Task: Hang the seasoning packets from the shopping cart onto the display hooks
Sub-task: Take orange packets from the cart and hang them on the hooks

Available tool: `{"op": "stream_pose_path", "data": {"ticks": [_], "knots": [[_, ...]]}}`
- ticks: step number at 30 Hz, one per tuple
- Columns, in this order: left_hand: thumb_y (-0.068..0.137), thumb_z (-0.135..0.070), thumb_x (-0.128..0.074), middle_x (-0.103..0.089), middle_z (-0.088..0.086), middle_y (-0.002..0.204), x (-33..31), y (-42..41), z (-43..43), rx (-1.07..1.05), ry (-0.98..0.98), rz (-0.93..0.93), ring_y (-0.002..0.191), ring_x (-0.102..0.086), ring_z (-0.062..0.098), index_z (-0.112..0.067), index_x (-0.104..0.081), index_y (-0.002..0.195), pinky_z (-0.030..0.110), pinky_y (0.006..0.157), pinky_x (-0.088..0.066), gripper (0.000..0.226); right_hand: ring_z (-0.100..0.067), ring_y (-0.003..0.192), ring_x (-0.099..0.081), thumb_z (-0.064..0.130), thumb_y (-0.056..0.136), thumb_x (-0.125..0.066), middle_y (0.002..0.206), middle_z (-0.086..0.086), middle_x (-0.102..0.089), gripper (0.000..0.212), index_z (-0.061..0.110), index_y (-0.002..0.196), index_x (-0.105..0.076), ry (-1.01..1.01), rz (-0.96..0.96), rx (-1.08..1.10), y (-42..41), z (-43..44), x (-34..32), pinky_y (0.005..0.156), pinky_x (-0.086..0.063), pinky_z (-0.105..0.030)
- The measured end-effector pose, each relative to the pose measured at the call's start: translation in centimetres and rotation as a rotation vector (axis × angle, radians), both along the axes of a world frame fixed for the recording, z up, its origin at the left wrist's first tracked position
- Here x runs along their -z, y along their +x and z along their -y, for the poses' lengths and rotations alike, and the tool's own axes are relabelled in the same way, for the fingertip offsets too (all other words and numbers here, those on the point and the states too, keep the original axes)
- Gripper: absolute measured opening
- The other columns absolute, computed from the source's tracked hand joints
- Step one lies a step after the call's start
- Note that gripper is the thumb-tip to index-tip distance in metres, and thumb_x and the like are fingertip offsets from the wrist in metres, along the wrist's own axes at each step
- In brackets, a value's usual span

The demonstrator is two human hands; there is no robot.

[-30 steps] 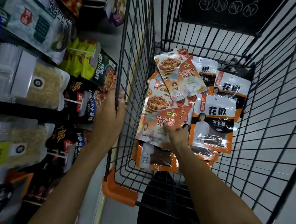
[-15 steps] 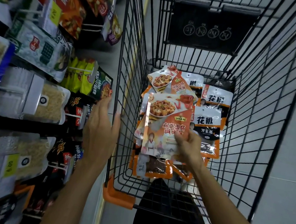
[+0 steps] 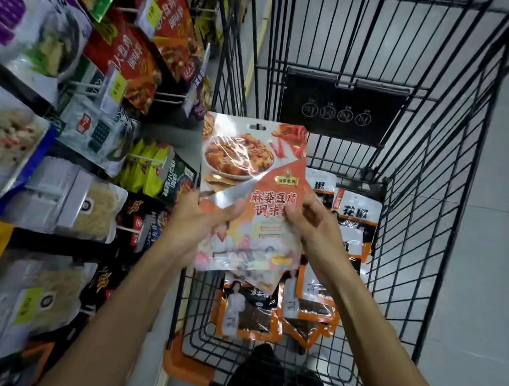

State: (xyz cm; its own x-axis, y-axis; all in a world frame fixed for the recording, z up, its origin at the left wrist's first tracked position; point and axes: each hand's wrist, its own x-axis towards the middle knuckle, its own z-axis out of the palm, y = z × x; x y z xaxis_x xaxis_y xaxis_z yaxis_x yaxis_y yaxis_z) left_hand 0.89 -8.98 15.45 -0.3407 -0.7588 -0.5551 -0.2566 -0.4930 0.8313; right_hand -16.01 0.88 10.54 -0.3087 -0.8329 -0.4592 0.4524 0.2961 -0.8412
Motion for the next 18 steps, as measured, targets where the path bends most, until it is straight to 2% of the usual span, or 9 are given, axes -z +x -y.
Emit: {"op": "stream_pose_path", "data": {"ticks": [3, 5, 7, 10, 12, 15, 18], "knots": [[0.068, -0.018, -0.076, -0.075, 0.006, 0.092, -1.5, 1.1, 3.5, -0.059, -0.105, 0.023, 0.084, -0.073, 0.02, -0.01, -0.064, 0.099, 0.026, 0.061, -0.058, 0.034, -0.019, 0.09, -0.062, 0.016, 0.095, -0.058, 0.108, -0.017, -0.063, 0.019, 0.005, 0.11, -0.059, 0.08, -0.241, 0.077, -2.1, 2.1, 3.6, 0.07, -0.052, -0.016], [0.07, -0.016, -0.075, -0.075, 0.005, 0.092, -1.7, 1.6, 5.8, -0.081, -0.147, 0.057, 0.084, -0.073, 0.019, -0.01, -0.063, 0.098, 0.024, 0.06, -0.057, 0.031, -0.025, 0.097, -0.06, 0.013, 0.097, -0.056, 0.115, -0.021, -0.061, 0.022, 0.001, 0.114, -0.057, 0.2, -0.452, 0.067, -3.8, 3.2, 7.5, 0.077, -0.049, -0.023], [0.07, -0.019, -0.075, -0.074, 0.007, 0.097, -1.2, 1.8, 7.6, -0.091, -0.155, 0.117, 0.087, -0.072, 0.019, -0.007, -0.06, 0.107, 0.026, 0.066, -0.058, 0.041, -0.031, 0.109, -0.057, 0.014, 0.097, -0.055, 0.121, -0.02, -0.059, 0.03, -0.001, 0.123, -0.054, 0.313, -0.622, -0.011, -5.2, 4.5, 11.5, 0.087, -0.047, -0.03], [0.066, -0.025, -0.078, -0.072, 0.01, 0.103, 0.0, 1.7, 8.8, -0.092, -0.155, 0.195, 0.093, -0.07, 0.026, -0.005, -0.057, 0.114, 0.042, 0.084, -0.056, 0.056, -0.032, 0.122, -0.051, 0.024, 0.095, -0.059, 0.133, -0.018, -0.054, 0.044, 0.003, 0.132, -0.049, 0.445, -0.863, -0.195, -6.7, 6.5, 16.8, 0.102, -0.042, -0.042], [0.063, -0.025, -0.08, -0.072, 0.013, 0.1, 0.8, 1.7, 9.0, -0.071, -0.158, 0.205, 0.092, -0.07, 0.032, -0.003, -0.06, 0.111, 0.048, 0.084, -0.056, 0.056, -0.034, 0.127, -0.047, 0.031, 0.093, -0.062, 0.138, -0.018, -0.05, 0.055, 0.004, 0.137, -0.044, 0.503, -0.92, -0.267, -7.6, 7.6, 19.6, 0.103, -0.041, -0.041], [0.062, -0.019, -0.081, -0.07, 0.022, 0.103, 1.7, 1.6, 9.4, -0.105, -0.125, 0.168, 0.094, -0.068, 0.039, 0.002, -0.057, 0.113, 0.056, 0.086, -0.053, 0.059, -0.037, 0.125, -0.047, 0.04, 0.087, -0.068, 0.138, -0.021, -0.047, 0.071, 0.002, 0.139, -0.038, 0.585, -0.916, -0.389, -8.7, 9.2, 22.7, 0.096, -0.043, -0.039], [0.062, -0.016, -0.078, -0.074, 0.014, 0.093, 2.1, 1.4, 9.7, -0.1, -0.123, 0.132, 0.086, -0.072, 0.031, -0.001, -0.061, 0.104, 0.048, 0.077, -0.059, 0.048, -0.036, 0.128, -0.045, 0.045, 0.08, -0.074, 0.143, -0.018, -0.04, 0.085, 0.006, 0.142, -0.031, 0.68, -0.898, -0.469, -8.8, 10.1, 24.0, 0.102, -0.044, -0.049]]}}
